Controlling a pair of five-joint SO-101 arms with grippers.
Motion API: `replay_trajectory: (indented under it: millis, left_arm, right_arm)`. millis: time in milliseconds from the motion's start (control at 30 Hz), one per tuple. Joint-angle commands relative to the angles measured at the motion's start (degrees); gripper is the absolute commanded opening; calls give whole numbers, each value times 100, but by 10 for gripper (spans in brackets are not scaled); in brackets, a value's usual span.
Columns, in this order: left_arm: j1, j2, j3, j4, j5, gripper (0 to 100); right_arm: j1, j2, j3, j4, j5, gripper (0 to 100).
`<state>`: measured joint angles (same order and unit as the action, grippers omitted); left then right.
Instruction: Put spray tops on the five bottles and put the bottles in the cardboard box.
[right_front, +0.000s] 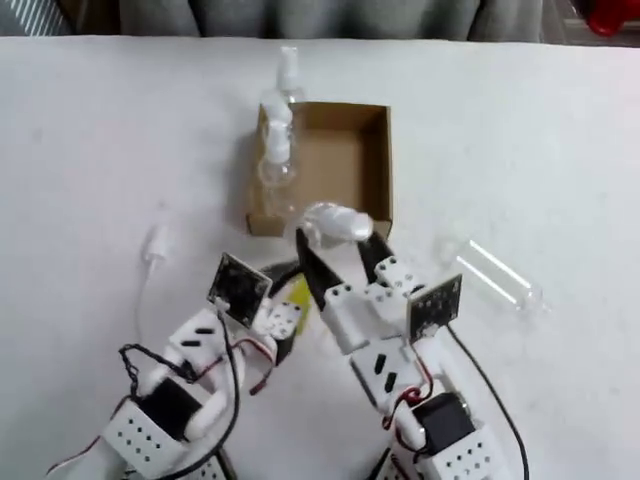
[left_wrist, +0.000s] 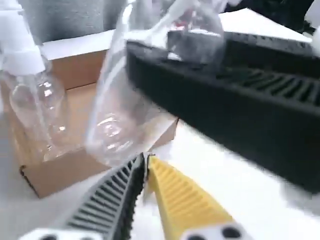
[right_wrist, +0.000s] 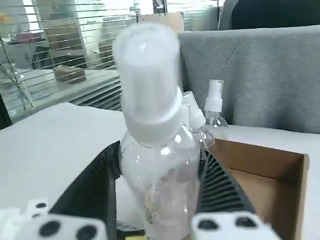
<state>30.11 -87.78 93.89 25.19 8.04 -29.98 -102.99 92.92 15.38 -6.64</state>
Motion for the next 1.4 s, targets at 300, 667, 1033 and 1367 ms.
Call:
replay_trajectory:
  millis: [300,667,1033,1367]
  left_arm:
    - [-2730,-101,-97,378,-53,20]
    - [-4207,-101,-70,1468,-53,20]
    - [-4532,-92,352,1169,-352,20]
    - [-4532,-66,352,1178,-730,20]
  right_arm:
    - [470,22,-114,-505,202,14]
    - [840,1824,-897,-1481,255,14]
    - [848,4312,-2426,-1516,255,14]
    - [1297,6369,-4176,-1516,246,14]
